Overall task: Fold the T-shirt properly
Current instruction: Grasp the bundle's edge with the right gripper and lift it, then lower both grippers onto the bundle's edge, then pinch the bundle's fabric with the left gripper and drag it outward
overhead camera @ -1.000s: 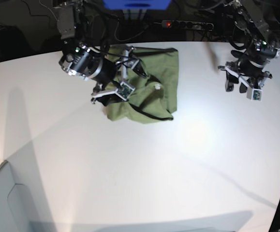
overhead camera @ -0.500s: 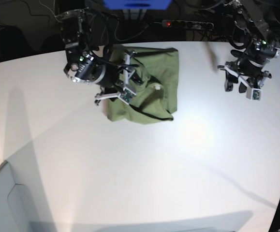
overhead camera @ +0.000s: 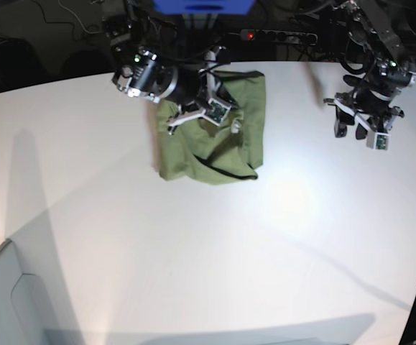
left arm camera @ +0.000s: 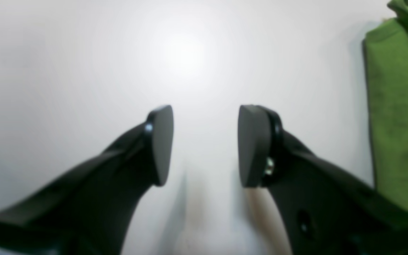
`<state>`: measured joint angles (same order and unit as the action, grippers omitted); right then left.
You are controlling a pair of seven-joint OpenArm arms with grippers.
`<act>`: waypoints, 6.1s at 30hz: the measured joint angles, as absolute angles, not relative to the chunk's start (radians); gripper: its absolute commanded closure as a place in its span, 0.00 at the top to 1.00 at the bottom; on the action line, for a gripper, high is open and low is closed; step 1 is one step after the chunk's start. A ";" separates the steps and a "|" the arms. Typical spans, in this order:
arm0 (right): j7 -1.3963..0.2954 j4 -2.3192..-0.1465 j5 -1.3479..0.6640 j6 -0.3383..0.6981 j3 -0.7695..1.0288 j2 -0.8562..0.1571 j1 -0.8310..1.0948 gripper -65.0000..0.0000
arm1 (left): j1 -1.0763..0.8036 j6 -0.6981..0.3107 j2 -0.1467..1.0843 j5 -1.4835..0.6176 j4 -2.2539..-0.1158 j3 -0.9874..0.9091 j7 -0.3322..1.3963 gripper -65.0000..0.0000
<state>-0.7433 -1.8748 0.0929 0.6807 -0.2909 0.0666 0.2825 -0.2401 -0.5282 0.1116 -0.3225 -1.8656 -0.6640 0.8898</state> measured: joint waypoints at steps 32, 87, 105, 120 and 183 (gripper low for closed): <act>-0.739 -1.877 0.092 0.681 -0.244 -0.050 0.247 0.69 | -0.254 -0.526 0.155 -0.491 -1.945 -0.742 0.950 0.44; -0.737 -2.043 0.082 0.681 -0.033 -0.183 0.300 0.69 | -0.237 -0.513 -0.153 -0.471 -1.753 -0.283 0.900 0.65; -0.737 -2.010 0.085 0.681 -0.033 -0.186 0.294 0.69 | -0.182 -0.513 -0.102 -0.482 -1.699 -0.278 0.894 0.65; -0.737 -2.010 0.085 0.681 -0.033 -0.186 0.294 0.69 | -0.180 -0.513 -0.095 -0.482 -1.694 -0.205 0.900 0.65; -0.736 -2.010 0.082 0.681 0.004 -0.179 0.297 0.69 | -0.252 -0.514 0.019 -0.547 -1.858 -0.484 1.000 0.00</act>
